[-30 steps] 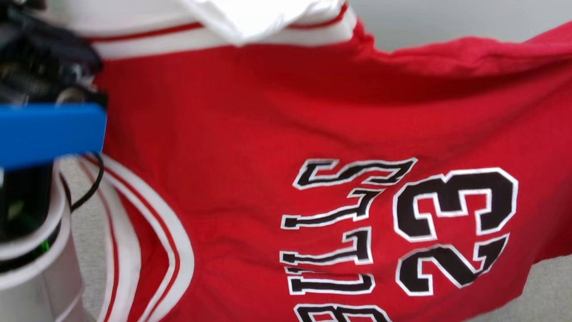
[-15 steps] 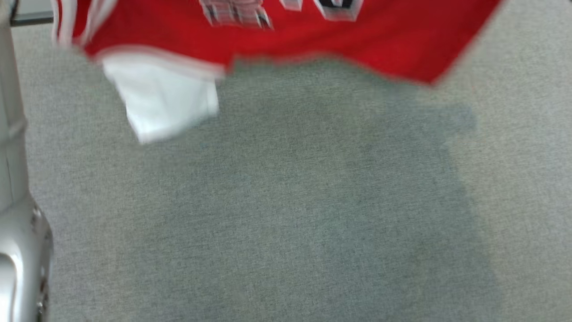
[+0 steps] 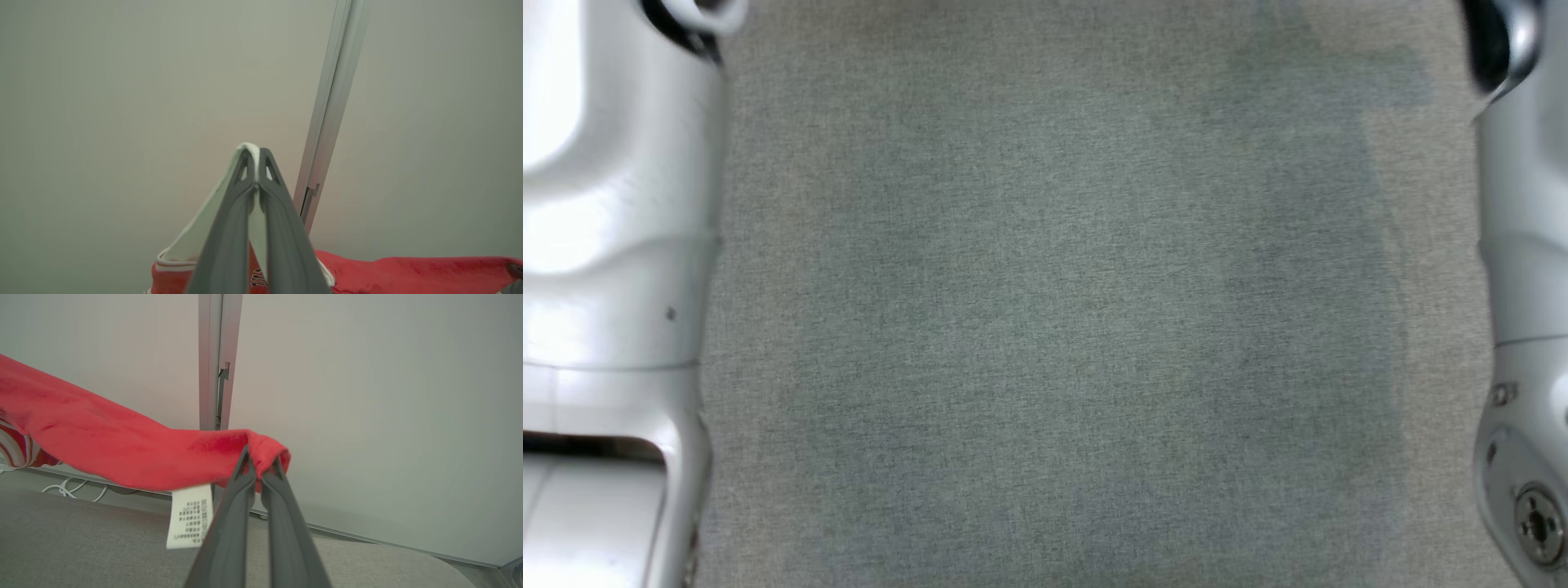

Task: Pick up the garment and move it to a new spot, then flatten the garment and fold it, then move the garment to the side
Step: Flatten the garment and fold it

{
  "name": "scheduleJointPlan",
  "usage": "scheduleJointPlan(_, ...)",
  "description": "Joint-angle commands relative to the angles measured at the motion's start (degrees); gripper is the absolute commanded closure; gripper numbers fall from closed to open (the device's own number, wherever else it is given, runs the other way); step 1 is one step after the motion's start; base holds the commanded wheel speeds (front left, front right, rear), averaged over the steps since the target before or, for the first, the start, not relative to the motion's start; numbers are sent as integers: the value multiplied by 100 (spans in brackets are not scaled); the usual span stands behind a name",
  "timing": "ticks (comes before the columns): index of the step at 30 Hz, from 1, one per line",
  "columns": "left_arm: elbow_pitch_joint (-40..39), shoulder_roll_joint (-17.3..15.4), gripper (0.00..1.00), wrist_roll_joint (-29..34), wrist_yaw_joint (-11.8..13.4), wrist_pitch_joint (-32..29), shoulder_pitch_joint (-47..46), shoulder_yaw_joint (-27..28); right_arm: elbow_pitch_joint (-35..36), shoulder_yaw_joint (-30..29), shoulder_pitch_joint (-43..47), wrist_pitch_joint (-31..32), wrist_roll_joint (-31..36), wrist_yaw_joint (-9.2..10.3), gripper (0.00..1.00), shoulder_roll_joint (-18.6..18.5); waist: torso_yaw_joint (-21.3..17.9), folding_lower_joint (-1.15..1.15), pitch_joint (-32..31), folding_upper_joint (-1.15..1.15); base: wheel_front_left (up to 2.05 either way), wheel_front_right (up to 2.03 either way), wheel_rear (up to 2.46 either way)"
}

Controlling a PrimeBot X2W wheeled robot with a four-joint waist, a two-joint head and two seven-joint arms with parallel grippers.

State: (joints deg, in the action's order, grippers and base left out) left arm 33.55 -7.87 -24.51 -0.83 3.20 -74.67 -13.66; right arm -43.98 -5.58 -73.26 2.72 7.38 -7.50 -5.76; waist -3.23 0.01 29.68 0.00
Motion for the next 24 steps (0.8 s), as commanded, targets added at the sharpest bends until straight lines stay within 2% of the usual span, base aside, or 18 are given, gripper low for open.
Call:
scheduleJointPlan(1, 42, 30, 100, -56, -53, 63, 90, -1, -117, -14, 120, -87, 31, 1, 100, 40, 51, -1, 56, 0, 0, 0, 0)
scheduleJointPlan(6, 289, 49, 100, -466, -369, 336, 742, 142, -949, -53, 353, -625, -128, 1, 100, 151, 33, -1, 115, 0, 0, 0, 0)
scheduleJointPlan(13, -395, -74, 100, -1292, -611, 721, 2133, 514, -1498, 471, 852, -1311, -1006, 1, 100, 158, -72, -1, -177, 0, 0, 0, 0)
scheduleJointPlan(20, -1948, -141, 100, -1770, -636, 755, 3788, 555, -1002, 1010, 1657, -1618, -1982, 1, 100, -81, -87, -1, -624, 0, 0, 0, 0)
scheduleJointPlan(24, -3095, -218, 100, -1871, -458, 570, 4808, 568, -255, 1306, 2403, -1624, -2552, 1, 100, -345, -62, -1, -905, 0, 0, 0, 0)
